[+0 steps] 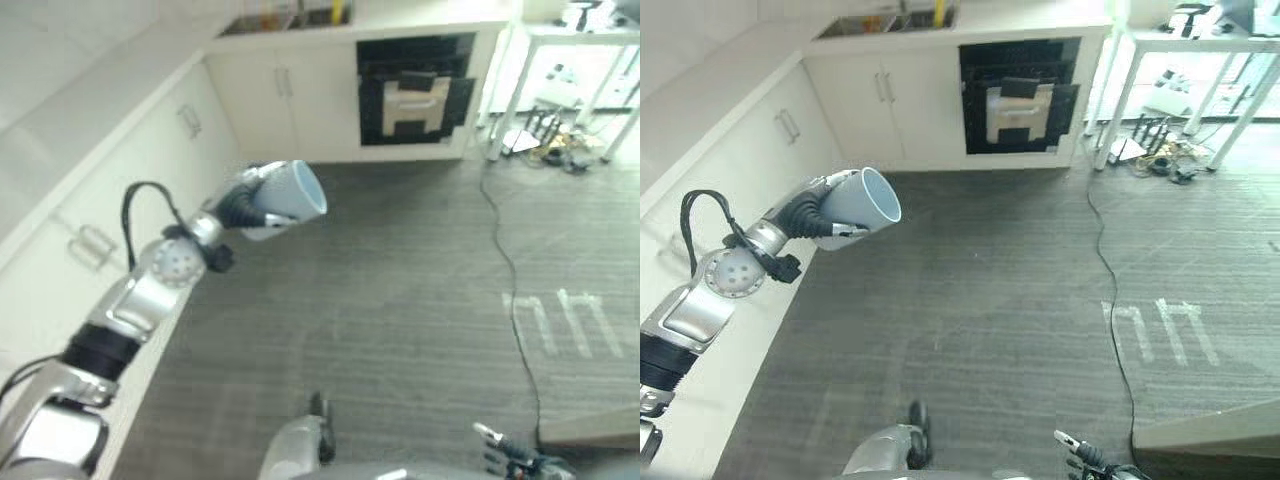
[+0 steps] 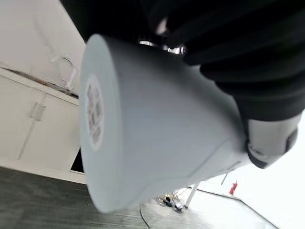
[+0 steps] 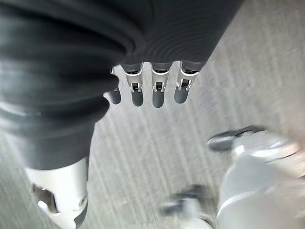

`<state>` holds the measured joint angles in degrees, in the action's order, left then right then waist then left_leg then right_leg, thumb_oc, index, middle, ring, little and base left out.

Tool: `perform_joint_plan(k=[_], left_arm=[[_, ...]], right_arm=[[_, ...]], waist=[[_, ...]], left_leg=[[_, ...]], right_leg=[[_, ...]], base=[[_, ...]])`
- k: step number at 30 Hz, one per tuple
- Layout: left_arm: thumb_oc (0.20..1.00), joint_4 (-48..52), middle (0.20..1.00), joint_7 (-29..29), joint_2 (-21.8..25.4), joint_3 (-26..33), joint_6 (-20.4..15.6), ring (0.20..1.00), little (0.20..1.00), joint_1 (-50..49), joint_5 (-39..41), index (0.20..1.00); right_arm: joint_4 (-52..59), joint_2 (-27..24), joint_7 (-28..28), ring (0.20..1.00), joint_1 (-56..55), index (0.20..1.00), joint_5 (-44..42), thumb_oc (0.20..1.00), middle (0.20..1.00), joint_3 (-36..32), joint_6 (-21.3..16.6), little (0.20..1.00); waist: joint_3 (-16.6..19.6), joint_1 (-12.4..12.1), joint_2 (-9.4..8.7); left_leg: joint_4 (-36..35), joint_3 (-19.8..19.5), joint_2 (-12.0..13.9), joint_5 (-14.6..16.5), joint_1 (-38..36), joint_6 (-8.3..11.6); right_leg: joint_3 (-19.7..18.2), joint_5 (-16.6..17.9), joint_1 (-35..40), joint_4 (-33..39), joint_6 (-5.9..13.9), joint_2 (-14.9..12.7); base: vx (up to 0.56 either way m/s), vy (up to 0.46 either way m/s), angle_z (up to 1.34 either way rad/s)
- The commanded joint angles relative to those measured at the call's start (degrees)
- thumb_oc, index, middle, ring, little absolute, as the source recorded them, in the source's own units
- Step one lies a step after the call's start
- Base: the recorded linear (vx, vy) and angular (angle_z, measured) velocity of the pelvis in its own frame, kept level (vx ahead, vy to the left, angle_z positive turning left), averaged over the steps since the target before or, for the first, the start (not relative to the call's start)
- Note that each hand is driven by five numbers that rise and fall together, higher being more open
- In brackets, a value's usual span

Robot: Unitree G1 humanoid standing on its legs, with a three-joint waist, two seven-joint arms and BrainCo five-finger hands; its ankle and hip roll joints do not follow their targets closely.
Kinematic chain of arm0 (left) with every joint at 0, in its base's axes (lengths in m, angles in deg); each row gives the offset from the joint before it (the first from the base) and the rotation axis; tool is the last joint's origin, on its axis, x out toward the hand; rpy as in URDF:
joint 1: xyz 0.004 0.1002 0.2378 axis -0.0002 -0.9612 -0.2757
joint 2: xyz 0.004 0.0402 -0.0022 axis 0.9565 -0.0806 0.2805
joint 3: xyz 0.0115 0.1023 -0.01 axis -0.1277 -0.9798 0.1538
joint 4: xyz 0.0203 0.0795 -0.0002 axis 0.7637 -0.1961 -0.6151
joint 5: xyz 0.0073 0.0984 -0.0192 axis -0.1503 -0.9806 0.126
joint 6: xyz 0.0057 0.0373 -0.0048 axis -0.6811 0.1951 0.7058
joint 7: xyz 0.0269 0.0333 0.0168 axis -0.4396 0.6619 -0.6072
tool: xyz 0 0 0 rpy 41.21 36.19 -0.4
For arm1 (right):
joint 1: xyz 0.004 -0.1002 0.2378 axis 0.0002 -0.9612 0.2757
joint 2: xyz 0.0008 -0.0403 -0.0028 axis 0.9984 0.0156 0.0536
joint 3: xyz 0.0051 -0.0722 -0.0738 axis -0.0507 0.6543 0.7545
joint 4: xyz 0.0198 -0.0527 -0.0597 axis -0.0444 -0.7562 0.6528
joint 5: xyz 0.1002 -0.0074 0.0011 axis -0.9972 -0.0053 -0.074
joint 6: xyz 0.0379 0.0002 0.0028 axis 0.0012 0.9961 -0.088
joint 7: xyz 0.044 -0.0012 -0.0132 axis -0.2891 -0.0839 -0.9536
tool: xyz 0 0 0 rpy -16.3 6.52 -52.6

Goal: Place the dishes in the dishwasher.

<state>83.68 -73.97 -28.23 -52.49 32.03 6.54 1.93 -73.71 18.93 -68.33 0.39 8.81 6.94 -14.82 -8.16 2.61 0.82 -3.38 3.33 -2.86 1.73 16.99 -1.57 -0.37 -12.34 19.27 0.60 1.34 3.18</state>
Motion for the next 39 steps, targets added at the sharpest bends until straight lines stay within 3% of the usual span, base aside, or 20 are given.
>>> perform_joint_plan(k=[1, 3, 6, 9, 11, 12, 15, 16, 17, 19, 21, 23, 25, 30, 31, 32, 33, 35, 37, 39], left_arm=[[0.200, 3.3, 0.200, -2.0, -0.4, 6.2, -1.4, 0.200, 0.200, 1.5, 1.6, 0.200], [0.200, 2.7, 0.200, -1.8, -1.1, 7.9, -2.9, 0.200, 0.200, -0.1, 0.6, 0.200], [0.200, 3.0, 0.200, 0.6, -2.8, 7.3, -2.2, 0.200, 0.200, 1.6, -0.7, 0.200], [0.200, 2.1, 0.200, 0.8, -3.6, 5.4, -2.4, 0.200, 0.200, 3.7, -2.5, 0.200], [0.200, 1.0, 0.200, 0.8, -3.7, 3.1, -1.0, 0.200, 0.200, 6.1, -4.0, 0.200], [0.200, 0.8, 0.200, 0.7, -3.6, 2.5, -0.5, 0.200, 0.200, 6.4, -3.8, 0.200], [0.200, 1.0, 0.200, -0.3, -3.7, 1.7, -0.1, 0.200, 0.200, 6.5, -4.1, 0.200], [0.200, 1.8, 0.200, -0.3, -3.9, 1.4, 0.9, 0.200, 0.200, 7.0, -4.3, 0.200], [0.200, 2.2, 0.200, -0.3, -4.1, 1.4, 1.6, 0.200, 0.200, 7.4, -4.7, 0.200], [0.200, 2.4, 0.200, -0.6, -4.0, 1.2, 2.0, 0.200, 0.200, 7.8, -4.6, 0.200], [0.200, 1.4, 0.200, -0.6, -3.3, 0.9, 0.5, 0.200, 0.200, 7.9, -3.7, 0.200], [0.200, 0.7, 0.200, -0.6, -2.6, 0.3, -0.6, 0.200, 0.200, 8.1, -3.2, 0.200], [0.200, 0.7, 0.200, -0.5, -2.5, 0.0, -0.7, 0.200, 0.200, 8.1, -3.3, 0.200], [0.200, 2.0, 0.200, -1.5, -3.2, -0.3, 0.6, 0.200, 0.200, 7.1, -3.2, 0.200], [0.200, 3.3, 0.200, -1.5, -3.3, 0.1, 2.0, 0.200, 0.200, 6.9, -2.6, 0.200], [0.200, 3.6, 0.200, -1.5, -3.3, 0.4, 2.1, 0.200, 0.200, 6.8, -2.3, 0.200], [0.200, 4.0, 0.200, -1.4, -3.1, 1.2, 1.8, 0.200, 0.200, 6.1, -1.4, 0.200], [0.200, 3.9, 0.200, -0.7, -3.3, 2.0, 1.6, 0.200, 0.200, 6.0, -0.7, 0.200], [0.200, 3.3, 0.200, -0.6, -3.5, 2.5, 0.4, 0.200, 0.200, 5.5, -0.3, 0.200], [0.200, 3.6, 0.200, -1.5, -3.2, 2.3, 0.5, 0.200, 0.200, 5.0, 0.1, 0.200]], right_arm=[[0.6, -1.4, -1.0, 1.000, -3.6, 1.000, 0.5, 1.000, 1.000, 0.2, 1.9, 1.000], [0.7, -0.8, 0.6, 1.000, -4.5, 1.000, 0.6, 1.000, 1.000, -0.2, 2.1, 1.000], [0.8, -0.2, 1.2, 1.000, -6.0, 1.000, -1.8, 1.000, 1.000, -2.2, 3.6, 1.000], [1.4, 1.4, 1.5, 1.000, -7.6, 1.000, -0.7, 1.000, 1.000, -3.3, 3.0, 1.000], [1.8, 2.8, 2.0, 1.000, -8.9, 1.000, -0.9, 1.000, 1.000, -3.0, 2.5, 1.000], [1.7, 3.1, 1.4, 1.000, -9.2, 1.000, -1.4, 1.000, 1.000, -3.0, 2.5, 1.000], [2.4, 3.6, 1.8, 1.000, -9.6, 1.000, -3.3, 1.000, 1.000, -3.0, 1.2, 1.000], [3.1, 3.6, 2.4, 1.000, -9.8, 1.000, -2.3, 1.000, 1.000, -2.7, 0.9, 1.000], [3.4, 3.4, 2.3, 1.000, -9.9, 1.000, -1.7, 1.000, 1.000, -2.6, 0.8, 1.000], [3.3, 3.1, 1.8, 1.000, -9.9, 1.000, -1.7, 1.000, 1.000, -2.6, 0.9, 1.000], [2.2, 3.1, 1.4, 1.000, -9.9, 1.000, -1.1, 1.000, 1.000, -3.4, 0.7, 1.000], [1.5, 3.2, 1.2, 1.000, -9.9, 1.000, -0.9, 1.000, 1.000, -4.1, 0.9, 1.000], [1.1, 3.4, 1.3, 1.000, -10.0, 1.000, -1.3, 1.000, 1.000, -4.1, 0.7, 1.000], [1.0, 2.9, 1.7, 1.000, -9.2, 1.000, -2.2, 1.000, 1.000, -2.9, 0.5, 1.000], [1.1, 1.5, 1.9, 1.000, -8.2, 1.000, -2.3, 1.000, 1.000, -2.5, 0.7, 1.000], [1.1, 1.0, 1.7, 1.000, -7.8, 1.000, -2.7, 1.000, 1.000, -2.4, 0.7, 1.000], [1.2, 0.2, 1.3, 1.000, -7.5, 1.000, -2.7, 1.000, 1.000, -2.6, 0.7, 1.000], [1.4, -0.3, 1.3, 1.000, -7.5, 1.000, -2.7, 1.000, 1.000, -2.9, 0.5, 1.000], [0.5, -0.8, 0.8, 1.000, -6.6, 1.000, -2.2, 1.000, 1.000, -3.4, 0.8, 1.000], [-0.3, -1.0, 0.9, 1.000, -6.4, 1.000, -1.7, 1.000, 1.000, -3.3, 0.9, 1.000]], waist=[[-1.1, 0.8, 2.75], [-0.7, 0.7, 3.24], [-0.3, 1.0, 3.24], [0.0, 1.5, 3.09], [0.4, 1.8, 3.23], [0.3, 2.0, 3.95], [-0.9, 3.7, 4.27], [-1.4, 4.6, 3.73], [-1.9, 5.3, 2.74], [-2.5, 6.0, 1.65], [-2.6, 7.0, 0.77], [-2.5, 7.3, 0.77], [-2.1, 7.3, 0.93], [-0.3, 7.1, 1.09], [0.3, 6.7, 1.10], [0.4, 6.5, 1.08], [0.1, 5.8, 0.71], [-0.3, 5.4, 0.64], [-0.8, 5.4, 1.51], [-1.2, 4.5, 2.46]], left_leg=[[3.6, 1.7, 9.5, -8.9, -7.2, 6.67], [6.6, 2.5, 9.6, -7.3, -6.8, 5.73], [8.6, 3.2, 6.3, -3.5, -8.7, 2.92], [6.9, 3.8, 3.5, -1.8, -11.1, 0.54], [5.7, 4.6, 2.0, -0.2, -13.7, -1.22], [5.1, 5.3, 2.2, 0.4, -15.3, -1.45], [4.0, 6.4, 1.8, 1.2, -19.3, -1.35], [4.1, 6.1, 1.2, 2.0, -20.3, -1.30], [4.4, 5.4, 0.7, 3.5, -21.5, -1.23], [5.0, 4.6, 0.2, 5.6, -22.8, -1.15], [5.3, 3.7, -0.2, 9.0, -25.0, -1.02], [5.7, 3.6, -0.1, 10.1, -25.9, -1.09], [6.3, 3.7, -0.2, 10.4, -25.8, -1.07], [11.0, 4.6, 0.8, 12.2, -25.7, -0.66], [19.1, 5.2, 1.7, 9.9, -23.1, 1.01], [23.8, 5.1, 2.2, 8.1, -21.3, 1.93], [32.5, 4.8, 3.0, 4.0, -16.4, 3.06], [35.4, 4.6, 4.0, 2.4, -11.5, 3.01], [25.4, 6.2, 5.9, 1.8, -13.0, 2.84], [12.7, 4.6, 8.7, -2.8, -13.5, 4.90]], right_leg=[[2.7, 2.3, -10.7, -5.8, 2.90, -2.3], [3.3, -1.0, -10.1, -9.4, 3.45, -2.9], [4.4, -3.5, -10.6, -17.8, 4.75, -3.9], [4.9, 1.6, -14.6, -30.7, 7.81, -4.6], [6.0, 11.0, -20.4, -44.6, 11.58, -4.5], [7.3, 11.8, -23.6, -47.5, 11.12, -5.4], [10.9, 9.4, -27.9, -41.1, 9.48, -6.2], [11.0, 9.4, -28.5, -34.0, 8.85, -6.8], [10.6, 10.1, -28.6, -25.3, 8.62, -8.3], [9.7, 11.7, -28.2, -16.4, 9.15, -9.9], [6.5, 16.7, -29.9, -9.2, 11.08, -11.9], [5.5, 17.8, -30.4, -8.4, 11.64, -12.2], [5.9, 16.2, -29.4, -8.8, 11.46, -11.5], [7.5, 11.8, -27.5, -11.2, 8.76, -9.4], [8.0, 9.4, -24.6, -10.6, 5.97, -8.1], [8.1, 8.6, -23.7, -10.3, 4.96, -7.6], [7.9, 7.6, -21.6, -9.8, 3.22, -7.0], [7.8, 7.1, -19.7, -9.0, 2.11, -6.2], [7.1, 5.8, -18.0, -8.4, 2.17, -5.2], [6.8, 5.1, -15.9, -7.0, 3.17, -5.0]], base=[[0.71, 0.151, -1.49], [0.73, 0.244, -0.86], [0.47, 0.201, -1.09], [0.37, 0.180, 0.21], [0.35, 0.123, 0.56], [0.29, 0.110, 0.62], [0.26, 0.022, -0.13], [0.32, -0.083, -0.44], [0.34, -0.138, -0.22], [0.32, -0.195, 0.17], [0.36, -0.250, 0.37], [0.25, -0.209, 0.56], [0.20, -0.230, 0.54], [0.21, -0.270, 0.14], [0.17, -0.225, -0.01], [0.26, -0.339, 0.23], [0.16, -0.215, 0.25], [0.20, -0.126, 0.20], [0.33, 0.123, -0.05], [0.39, 0.253, -0.22]])
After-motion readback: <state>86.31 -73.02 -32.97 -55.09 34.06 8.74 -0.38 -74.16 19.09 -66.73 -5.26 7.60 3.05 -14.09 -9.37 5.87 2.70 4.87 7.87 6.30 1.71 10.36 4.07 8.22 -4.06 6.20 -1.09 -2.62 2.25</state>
